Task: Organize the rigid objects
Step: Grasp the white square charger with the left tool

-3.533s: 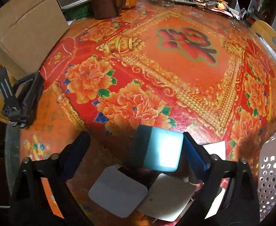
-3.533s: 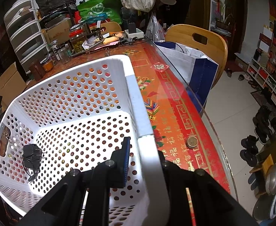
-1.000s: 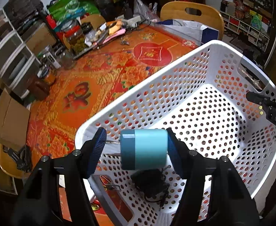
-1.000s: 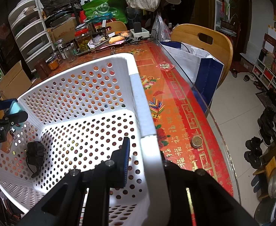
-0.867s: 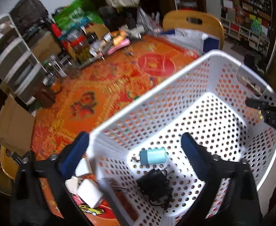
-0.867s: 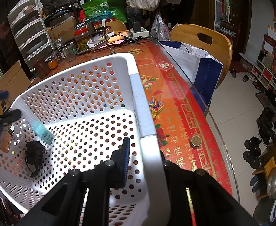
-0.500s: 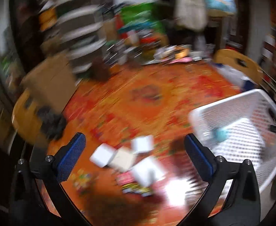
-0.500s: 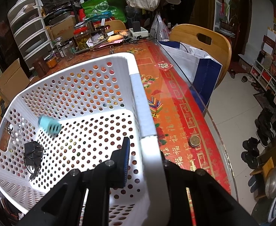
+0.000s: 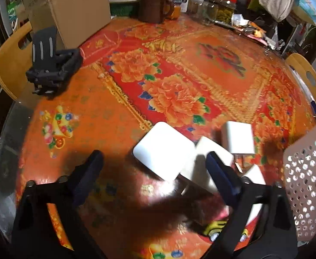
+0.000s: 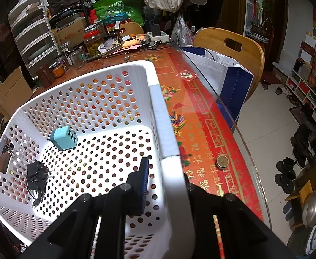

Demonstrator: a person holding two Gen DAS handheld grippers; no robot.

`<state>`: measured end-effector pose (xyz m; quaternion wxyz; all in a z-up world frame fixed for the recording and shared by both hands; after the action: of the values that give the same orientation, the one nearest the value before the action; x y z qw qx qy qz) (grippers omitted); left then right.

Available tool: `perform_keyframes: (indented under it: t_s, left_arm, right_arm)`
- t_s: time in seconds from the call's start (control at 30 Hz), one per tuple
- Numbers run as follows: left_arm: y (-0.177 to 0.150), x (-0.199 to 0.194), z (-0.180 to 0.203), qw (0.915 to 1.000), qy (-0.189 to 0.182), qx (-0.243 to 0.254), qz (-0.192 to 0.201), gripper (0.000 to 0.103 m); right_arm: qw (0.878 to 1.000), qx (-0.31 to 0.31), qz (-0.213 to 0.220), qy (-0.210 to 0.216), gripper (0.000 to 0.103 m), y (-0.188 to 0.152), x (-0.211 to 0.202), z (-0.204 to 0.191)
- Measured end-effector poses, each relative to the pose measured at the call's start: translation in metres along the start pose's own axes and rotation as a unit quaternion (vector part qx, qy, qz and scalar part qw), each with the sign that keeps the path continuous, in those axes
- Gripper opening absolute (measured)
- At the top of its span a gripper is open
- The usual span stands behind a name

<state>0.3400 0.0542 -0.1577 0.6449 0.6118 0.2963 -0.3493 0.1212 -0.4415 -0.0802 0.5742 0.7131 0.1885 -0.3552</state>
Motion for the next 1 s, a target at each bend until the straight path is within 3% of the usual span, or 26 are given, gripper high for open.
perform_keyframes:
  t_s: [0.17, 0.4, 0.5, 0.6, 0.7, 0.87, 1.0]
  left_arm:
    - [0.009, 0.013, -0.019, 0.9993, 0.007, -0.038, 0.003, 0.087]
    - [0.007, 0.023, -0.027, 0.9991, 0.022, -0.036, -0.006, 0.085]
    - [0.003, 0.022, -0.022, 0.9993, 0.026, -0.028, -0.002, 0.073]
    - [0.002, 0.017, -0.013, 0.9997, 0.013, -0.022, 0.004, 0.043]
    - [0.004, 0.007, -0.007, 0.9987, 0.046, -0.001, 0.022, 0.043]
    - [0.021, -0.021, -0.001, 0.9969, 0.053, 0.006, 0.058, 0.043]
    - [0.040, -0.061, 0.009, 0.9911, 0.075, 0.017, 0.109, 0.043]
  right_arm:
    - [1.000, -0.004, -0.002, -0.004, 0.015, 0.000, 0.000, -0.001]
    - [1.000, -0.005, -0.002, -0.005, 0.015, -0.001, 0.000, -0.001]
    - [1.000, -0.008, -0.003, -0.008, 0.015, -0.001, 0.000, -0.001]
    - [1.000, -0.006, -0.003, -0.007, 0.015, -0.001, 0.000, -0.002]
    - [1.000, -0.006, -0.002, -0.006, 0.015, -0.001, 0.000, -0.002]
    - [1.000, -0.008, -0.002, -0.006, 0.015, -0.001, -0.001, -0.002]
    - [1.000, -0.007, -0.001, -0.002, 0.015, -0.001, -0.001, -0.002]
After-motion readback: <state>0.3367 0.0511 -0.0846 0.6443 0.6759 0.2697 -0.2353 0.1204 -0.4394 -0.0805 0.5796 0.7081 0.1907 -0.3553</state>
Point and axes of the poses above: each gripper's, at about its wrist camera, not at the fingertips, and x roughly the way its jaws point, z to its right, y to its top, the point moved 5 cm from there along x, roughly the way its jaws point, and after that the axes turned 7 degrees about z, right-handed, at the moved point
